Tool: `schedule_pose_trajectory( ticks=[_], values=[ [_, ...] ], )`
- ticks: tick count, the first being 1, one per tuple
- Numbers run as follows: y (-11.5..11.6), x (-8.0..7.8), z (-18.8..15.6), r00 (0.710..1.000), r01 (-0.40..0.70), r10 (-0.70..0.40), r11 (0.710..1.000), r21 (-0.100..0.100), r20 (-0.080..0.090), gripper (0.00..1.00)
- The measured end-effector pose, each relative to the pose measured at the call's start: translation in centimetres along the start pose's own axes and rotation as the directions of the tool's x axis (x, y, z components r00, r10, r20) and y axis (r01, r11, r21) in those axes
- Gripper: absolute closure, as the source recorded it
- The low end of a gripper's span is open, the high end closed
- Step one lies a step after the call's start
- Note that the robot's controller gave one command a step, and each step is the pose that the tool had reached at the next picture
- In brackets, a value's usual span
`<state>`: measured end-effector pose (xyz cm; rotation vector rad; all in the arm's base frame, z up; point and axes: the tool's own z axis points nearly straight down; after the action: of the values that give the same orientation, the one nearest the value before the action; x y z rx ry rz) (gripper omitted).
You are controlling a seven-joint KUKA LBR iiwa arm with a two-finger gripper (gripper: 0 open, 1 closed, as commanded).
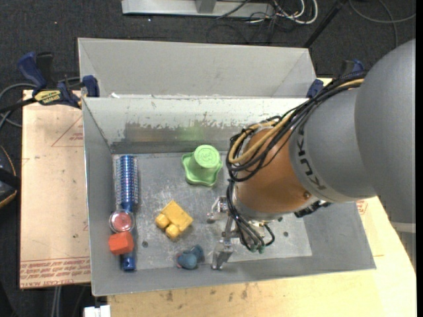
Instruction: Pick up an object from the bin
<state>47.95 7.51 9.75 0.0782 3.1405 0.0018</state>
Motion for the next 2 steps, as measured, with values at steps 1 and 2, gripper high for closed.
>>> schedule_pose_trajectory(
  ticks=[1, 2],
  values=[
    [1.3, -4.8, 2.3, 0.77, 0.638, -0.638, 0.77, 0.0, -0.001, 0.0],
    [4.6, -3.6, 2.3, 0.912, 0.41, -0.41, 0.912, 0.004, 0.008, 0.0]
  ],
)
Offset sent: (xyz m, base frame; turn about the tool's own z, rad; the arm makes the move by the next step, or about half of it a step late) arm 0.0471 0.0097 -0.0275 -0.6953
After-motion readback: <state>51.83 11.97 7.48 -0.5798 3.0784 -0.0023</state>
